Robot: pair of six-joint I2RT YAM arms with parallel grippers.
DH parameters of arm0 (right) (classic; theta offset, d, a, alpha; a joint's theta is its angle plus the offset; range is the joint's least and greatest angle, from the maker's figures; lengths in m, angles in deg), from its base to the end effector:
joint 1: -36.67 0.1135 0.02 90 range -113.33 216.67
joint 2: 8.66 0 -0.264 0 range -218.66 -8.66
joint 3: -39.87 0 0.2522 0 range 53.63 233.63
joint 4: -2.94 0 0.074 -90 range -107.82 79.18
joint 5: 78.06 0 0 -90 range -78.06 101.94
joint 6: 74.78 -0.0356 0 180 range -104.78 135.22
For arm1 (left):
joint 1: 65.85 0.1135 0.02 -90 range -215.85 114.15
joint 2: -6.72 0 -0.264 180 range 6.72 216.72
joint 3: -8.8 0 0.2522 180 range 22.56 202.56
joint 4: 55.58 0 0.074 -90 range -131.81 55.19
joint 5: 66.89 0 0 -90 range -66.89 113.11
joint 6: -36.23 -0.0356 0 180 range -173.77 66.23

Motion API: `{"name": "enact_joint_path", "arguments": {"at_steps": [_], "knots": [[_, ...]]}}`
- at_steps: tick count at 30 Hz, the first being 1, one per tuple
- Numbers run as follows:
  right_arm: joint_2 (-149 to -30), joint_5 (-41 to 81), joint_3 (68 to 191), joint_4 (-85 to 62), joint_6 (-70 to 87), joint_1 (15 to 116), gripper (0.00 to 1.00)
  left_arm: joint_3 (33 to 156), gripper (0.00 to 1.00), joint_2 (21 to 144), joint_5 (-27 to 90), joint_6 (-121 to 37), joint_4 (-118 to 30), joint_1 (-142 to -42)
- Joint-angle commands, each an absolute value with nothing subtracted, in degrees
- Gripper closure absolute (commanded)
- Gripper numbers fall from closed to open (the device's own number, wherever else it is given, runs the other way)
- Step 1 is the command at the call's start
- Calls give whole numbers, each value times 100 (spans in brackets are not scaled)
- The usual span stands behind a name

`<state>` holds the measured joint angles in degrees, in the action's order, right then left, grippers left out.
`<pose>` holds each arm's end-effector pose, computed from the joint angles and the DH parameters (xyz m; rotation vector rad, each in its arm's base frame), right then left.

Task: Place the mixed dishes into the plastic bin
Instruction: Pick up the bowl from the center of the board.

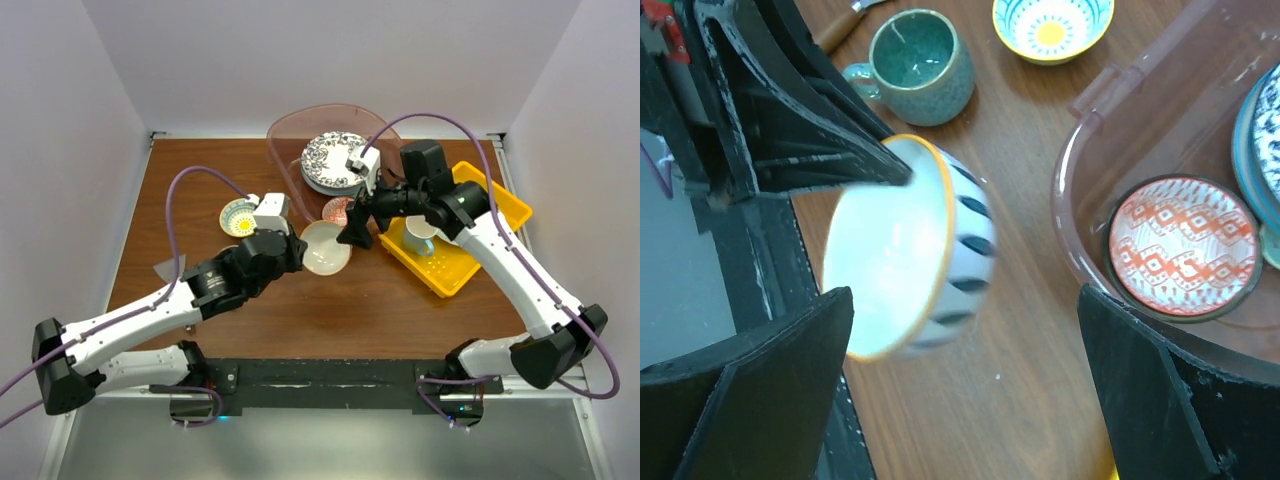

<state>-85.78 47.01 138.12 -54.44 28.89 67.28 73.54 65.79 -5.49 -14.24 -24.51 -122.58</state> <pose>0.2302 0.1600 0.4008 -1.1371 1.8747 0.8382 0.1406 -0.1832 0.3197 -0.0194 2.0054 -0.5952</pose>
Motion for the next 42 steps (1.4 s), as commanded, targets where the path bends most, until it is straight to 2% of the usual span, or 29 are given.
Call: {"name": "enact_joint_path", "arguments": {"at_steps": [1,4,7,8,10,11,14,15,17,18,21,23,24,26,27,29,30,33,36,42], "knots": [[-8425,3842,13599,-4923,2331,7058,2,8021,100,6867,-1397,-983,-2767,-12455],[-8468,2691,13502,-4870,2339,7261,3,8223,100,7008,-1704,-816,-2618,-12552],[-8486,1819,13396,-4756,2418,7454,10,8522,100,7236,-2081,-518,-2214,-12623],[-8512,1661,13396,-4713,2453,7490,19,8723,100,7402,-2162,-438,-1908,-12666],[-8539,1317,13440,-4686,2497,7587,29,8987,100,7561,-2346,-236,-1678,-12719],[-8565,1264,13440,-4668,2498,7604,43,9041,100,7684,-2391,-192,-1529,-12772],[-8653,1264,13484,-4659,2471,7657,64,9094,100,7747,-2479,-147,-1562,-12860],[-8714,1273,13493,-4651,2463,7675,75,9085,100,7756,-2488,-156,-1580,-12869],[-8776,1290,13510,-4633,2445,7683,85,9085,100,7721,-2523,-147,-1597,-12895],[-8829,1299,13510,-4616,2445,7684,93,9076,100,7694,-2523,-147,-1615,-12887],[-8847,1343,13510,-4519,2427,7666,100,8971,100,7545,-2453,-340,-1834,-12904],[-8847,1483,13545,-4527,2454,7666,100,8778,99,7335,-2304,-612,-2158,-12904],[-8855,1484,13580,-4545,2462,7640,100,8699,84,7238,-2155,-726,-2282,-12904],[-8847,1745,13659,-4615,2550,7570,100,8374,62,6913,-1961,-1192,-2746,-12895],[-8838,1869,13668,-4624,2542,7465,100,8243,42,6790,-1830,-1428,-2871,-12895],[-8820,2350,13695,-4651,2559,7307,100,7926,29,6421,-1706,-1684,-3152,-12895],[-8794,2528,13686,-4633,2550,7123,100,7855,18,6307,-1618,-1894,-3188,-12895],[-8759,3116,13590,-4554,2524,6789,100,7653,6,5946,-1547,-2290,-3118,-12886],[-8794,3460,13554,-4493,2533,6568,100,7583,0,5673,-1582,-2624,-2925,-12878],[-8864,4058,13467,-4449,2559,6085,100,7345,0,5163,-1802,-3486,-2697,-12851]]}}
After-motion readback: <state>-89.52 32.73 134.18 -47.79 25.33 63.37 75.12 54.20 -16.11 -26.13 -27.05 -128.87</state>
